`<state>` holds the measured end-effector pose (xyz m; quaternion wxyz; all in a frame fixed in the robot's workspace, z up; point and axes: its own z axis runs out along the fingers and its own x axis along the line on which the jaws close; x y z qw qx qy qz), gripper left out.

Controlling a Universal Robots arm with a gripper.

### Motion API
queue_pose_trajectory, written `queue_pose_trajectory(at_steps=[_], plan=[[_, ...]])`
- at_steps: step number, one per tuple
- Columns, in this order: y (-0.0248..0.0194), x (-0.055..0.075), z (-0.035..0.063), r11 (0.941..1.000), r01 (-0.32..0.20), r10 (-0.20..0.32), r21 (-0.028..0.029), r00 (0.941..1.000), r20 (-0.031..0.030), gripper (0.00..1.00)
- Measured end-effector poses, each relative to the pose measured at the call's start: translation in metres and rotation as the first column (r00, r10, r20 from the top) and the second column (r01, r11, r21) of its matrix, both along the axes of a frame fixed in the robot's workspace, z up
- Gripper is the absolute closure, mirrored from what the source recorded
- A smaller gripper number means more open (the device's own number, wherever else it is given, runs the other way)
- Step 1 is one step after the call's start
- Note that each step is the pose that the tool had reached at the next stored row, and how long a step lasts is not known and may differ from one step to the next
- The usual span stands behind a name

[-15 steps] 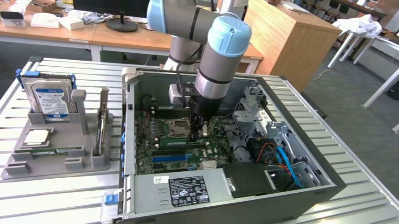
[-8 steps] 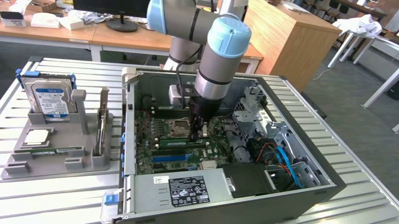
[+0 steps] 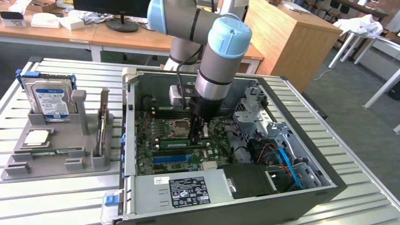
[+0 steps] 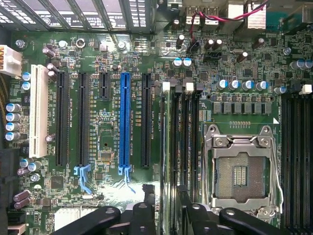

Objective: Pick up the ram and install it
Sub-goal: 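Insert the ram into the slot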

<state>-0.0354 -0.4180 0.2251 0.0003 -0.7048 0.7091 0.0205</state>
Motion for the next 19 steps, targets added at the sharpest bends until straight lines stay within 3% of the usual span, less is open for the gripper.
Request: queue_pose_trajectory(at_steps=[8,19], plan=[[0.0,0.0,0.0025,1.0,0.0,0.0,-0.0001,1.0,0.0,0.69],[0.0,0.0,0.029,1.0,0.0,0.0,0.0,1.0,0.0,0.69]])
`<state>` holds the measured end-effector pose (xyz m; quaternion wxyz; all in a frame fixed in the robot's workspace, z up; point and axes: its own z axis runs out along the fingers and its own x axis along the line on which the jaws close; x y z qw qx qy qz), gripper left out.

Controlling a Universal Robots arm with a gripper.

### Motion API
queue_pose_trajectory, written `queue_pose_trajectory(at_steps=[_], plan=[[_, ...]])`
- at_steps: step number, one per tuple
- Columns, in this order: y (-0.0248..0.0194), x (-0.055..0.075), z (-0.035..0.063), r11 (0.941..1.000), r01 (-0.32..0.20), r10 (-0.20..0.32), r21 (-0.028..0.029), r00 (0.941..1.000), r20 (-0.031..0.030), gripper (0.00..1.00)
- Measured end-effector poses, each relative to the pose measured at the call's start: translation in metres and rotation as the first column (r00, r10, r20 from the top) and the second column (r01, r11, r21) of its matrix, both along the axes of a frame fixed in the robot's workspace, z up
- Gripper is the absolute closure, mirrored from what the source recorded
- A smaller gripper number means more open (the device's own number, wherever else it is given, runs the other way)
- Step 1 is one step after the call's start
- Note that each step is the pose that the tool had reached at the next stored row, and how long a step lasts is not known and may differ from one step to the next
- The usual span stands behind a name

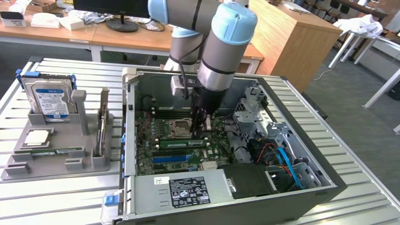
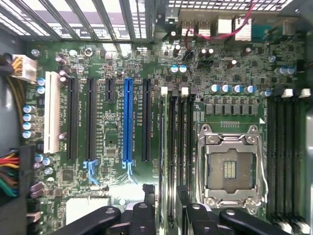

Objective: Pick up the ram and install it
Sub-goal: 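Insert the ram into the slot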

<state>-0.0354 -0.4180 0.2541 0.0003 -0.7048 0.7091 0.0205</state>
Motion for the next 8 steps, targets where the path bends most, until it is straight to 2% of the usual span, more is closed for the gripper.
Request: queue_pose_trajectory(at_steps=[8], plan=[[0.0,0.0,0.0238,1.0,0.0,0.0,0.0,1.0,0.0,0.69]])
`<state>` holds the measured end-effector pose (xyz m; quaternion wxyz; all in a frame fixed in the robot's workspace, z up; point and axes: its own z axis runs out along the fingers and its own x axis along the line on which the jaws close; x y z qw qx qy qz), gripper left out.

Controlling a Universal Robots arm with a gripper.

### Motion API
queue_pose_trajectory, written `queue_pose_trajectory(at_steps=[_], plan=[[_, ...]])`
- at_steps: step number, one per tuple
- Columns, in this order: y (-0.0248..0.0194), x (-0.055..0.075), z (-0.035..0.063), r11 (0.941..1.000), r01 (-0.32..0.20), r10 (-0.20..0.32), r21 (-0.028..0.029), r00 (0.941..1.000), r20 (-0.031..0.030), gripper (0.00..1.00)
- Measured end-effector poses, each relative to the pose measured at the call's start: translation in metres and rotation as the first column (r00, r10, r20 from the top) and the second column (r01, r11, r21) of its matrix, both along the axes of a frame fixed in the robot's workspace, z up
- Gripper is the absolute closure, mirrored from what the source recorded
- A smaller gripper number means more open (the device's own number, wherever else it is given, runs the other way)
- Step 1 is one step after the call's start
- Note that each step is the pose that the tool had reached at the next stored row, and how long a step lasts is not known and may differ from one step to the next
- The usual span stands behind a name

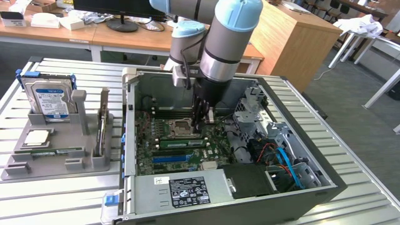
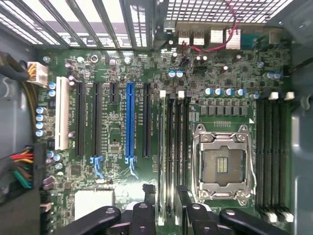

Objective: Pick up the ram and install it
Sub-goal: 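Insert the ram into the slot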

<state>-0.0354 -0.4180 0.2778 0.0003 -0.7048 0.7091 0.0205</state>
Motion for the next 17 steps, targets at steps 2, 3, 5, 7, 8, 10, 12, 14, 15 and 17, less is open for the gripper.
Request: queue_pose_trajectory(at_steps=[2,3,5,7,8,10,12,14,15,17], plan=[[0.0,0.0,0.0057,1.0,0.0,0.0,0.0,1.0,0.0,0.69],[0.0,0.0,0.0085,1.0,0.0,0.0,0.0001,1.0,0.0,0.69],[0.0,0.0,0.0145,1.0,0.0,0.0,0.0,1.0,0.0,0.69],[0.0,0.0,0.0196,1.0,0.0,0.0,-0.0001,1.0,0.0,0.69],[0.0,0.0,0.022,1.0,0.0,0.0,-0.0001,1.0,0.0,0.69],[0.0,0.0,0.0268,1.0,0.0,0.0,-0.0001,1.0,0.0,0.69],[0.0,0.0,0.0313,1.0,0.0,0.0,0.0,1.0,0.0,0.69],[0.0,0.0,0.0359,1.0,0.0,0.0,0.0,1.0,0.0,0.69],[0.0,0.0,0.0384,1.0,0.0,0.0,-0.0001,1.0,0.0,0.69],[0.0,0.0,0.0434,1.0,0.0,0.0,0.0,1.0,0.0,0.69]])
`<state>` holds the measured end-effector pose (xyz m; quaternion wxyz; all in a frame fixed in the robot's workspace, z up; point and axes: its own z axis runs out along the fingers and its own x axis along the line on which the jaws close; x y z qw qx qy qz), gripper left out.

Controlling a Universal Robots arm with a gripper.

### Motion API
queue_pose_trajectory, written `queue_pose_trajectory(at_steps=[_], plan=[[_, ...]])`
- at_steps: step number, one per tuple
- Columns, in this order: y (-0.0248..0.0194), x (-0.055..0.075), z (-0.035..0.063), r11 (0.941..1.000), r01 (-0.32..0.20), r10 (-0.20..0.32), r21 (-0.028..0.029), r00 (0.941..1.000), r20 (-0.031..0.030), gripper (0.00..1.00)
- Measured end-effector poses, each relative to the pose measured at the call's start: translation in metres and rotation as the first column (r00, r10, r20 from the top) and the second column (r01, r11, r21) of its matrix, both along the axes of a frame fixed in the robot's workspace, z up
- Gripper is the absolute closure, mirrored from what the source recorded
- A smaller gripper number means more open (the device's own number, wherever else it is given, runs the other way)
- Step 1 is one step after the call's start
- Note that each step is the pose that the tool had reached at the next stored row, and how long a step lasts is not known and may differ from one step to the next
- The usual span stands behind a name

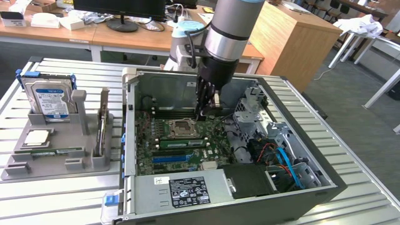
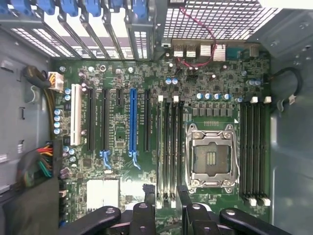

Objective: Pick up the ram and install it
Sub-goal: 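Insert the ram into the slot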

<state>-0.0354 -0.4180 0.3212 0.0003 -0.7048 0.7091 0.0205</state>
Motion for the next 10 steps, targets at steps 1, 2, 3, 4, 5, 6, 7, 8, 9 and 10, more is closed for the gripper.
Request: queue_pose_trajectory(at_steps=[1,2,3,4,5,6,7,8,9,10], plan=[[0.0,0.0,0.0025,1.0,0.0,0.0,0.0,1.0,0.0,0.69],[0.0,0.0,0.005,1.0,0.0,0.0,0.0,1.0,0.0,0.69],[0.0,0.0,0.0075,1.0,0.0,0.0,0.0,1.0,0.0,0.69],[0.0,0.0,0.0101,1.0,0.0,0.0,0.0,1.0,0.0,0.69],[0.0,0.0,0.0126,1.0,0.0,0.0,0.0,1.0,0.0,0.69],[0.0,0.0,0.0151,1.0,0.0,0.0,0.0,1.0,0.0,0.69],[0.0,0.0,0.0178,1.0,0.0,0.0,0.0001,1.0,0.0,0.69],[0.0,0.0,0.0202,1.0,0.0,0.0,0.0,1.0,0.0,0.69],[0.0,0.0,0.0225,1.0,0.0,0.0,0.0,1.0,0.0,0.69],[0.0,0.0,0.0245,1.0,0.0,0.0,0.0,1.0,0.0,0.69]])
